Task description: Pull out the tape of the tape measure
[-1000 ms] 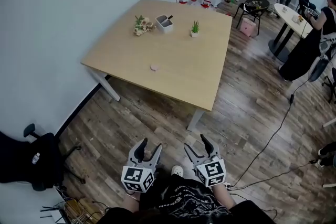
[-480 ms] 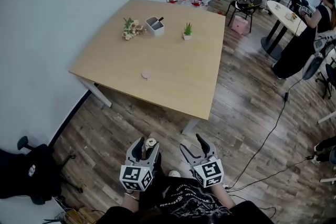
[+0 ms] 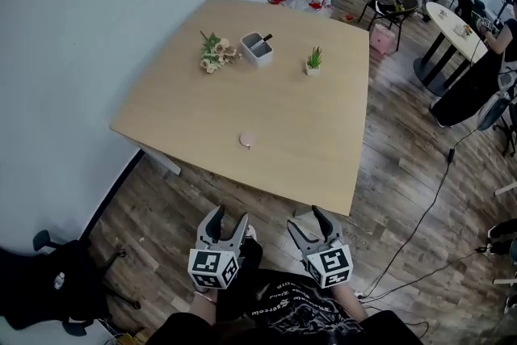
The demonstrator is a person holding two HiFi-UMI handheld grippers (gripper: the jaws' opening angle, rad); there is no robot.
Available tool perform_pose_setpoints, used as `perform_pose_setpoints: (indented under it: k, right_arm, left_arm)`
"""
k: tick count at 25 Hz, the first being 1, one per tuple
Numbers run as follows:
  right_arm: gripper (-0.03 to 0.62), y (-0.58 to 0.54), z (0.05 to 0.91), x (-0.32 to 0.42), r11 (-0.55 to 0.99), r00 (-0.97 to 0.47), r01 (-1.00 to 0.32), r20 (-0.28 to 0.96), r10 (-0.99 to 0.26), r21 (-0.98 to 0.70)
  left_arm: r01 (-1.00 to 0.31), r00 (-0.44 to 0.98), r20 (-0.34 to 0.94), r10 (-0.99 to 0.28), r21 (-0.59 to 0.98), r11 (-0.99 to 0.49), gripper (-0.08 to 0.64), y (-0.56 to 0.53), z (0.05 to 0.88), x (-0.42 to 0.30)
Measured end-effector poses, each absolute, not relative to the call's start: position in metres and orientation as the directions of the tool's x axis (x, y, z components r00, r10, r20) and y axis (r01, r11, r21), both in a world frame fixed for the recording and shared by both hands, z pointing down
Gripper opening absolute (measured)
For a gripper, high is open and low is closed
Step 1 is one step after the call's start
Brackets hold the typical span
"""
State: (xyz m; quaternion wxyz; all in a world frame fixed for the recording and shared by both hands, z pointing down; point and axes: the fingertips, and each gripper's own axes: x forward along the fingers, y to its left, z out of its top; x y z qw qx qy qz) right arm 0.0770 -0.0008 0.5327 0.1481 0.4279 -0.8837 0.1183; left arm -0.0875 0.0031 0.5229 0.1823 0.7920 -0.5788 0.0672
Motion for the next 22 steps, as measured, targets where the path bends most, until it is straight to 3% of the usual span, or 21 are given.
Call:
perform_pose_setpoints:
  k: [11,22]
  right_arm:
    - [0.302,-0.104,0.525,0.002,0.55,-0.531,-0.832,0.374,-0.76,-0.063]
    - [0.302,-0.189,0.544,-0.072,0.649,-0.578,-0.76,0.481,-0.659,-0.025]
  left_arm:
    - [-0.92,0.388,0.324,-0.863,0.182,-0.346,0.253,-0.104,0.516,-0.161]
    - [-0.935,0.345,0.355,-0.869,0.216,-0.283,0.253,-0.13,0.524,-0.198]
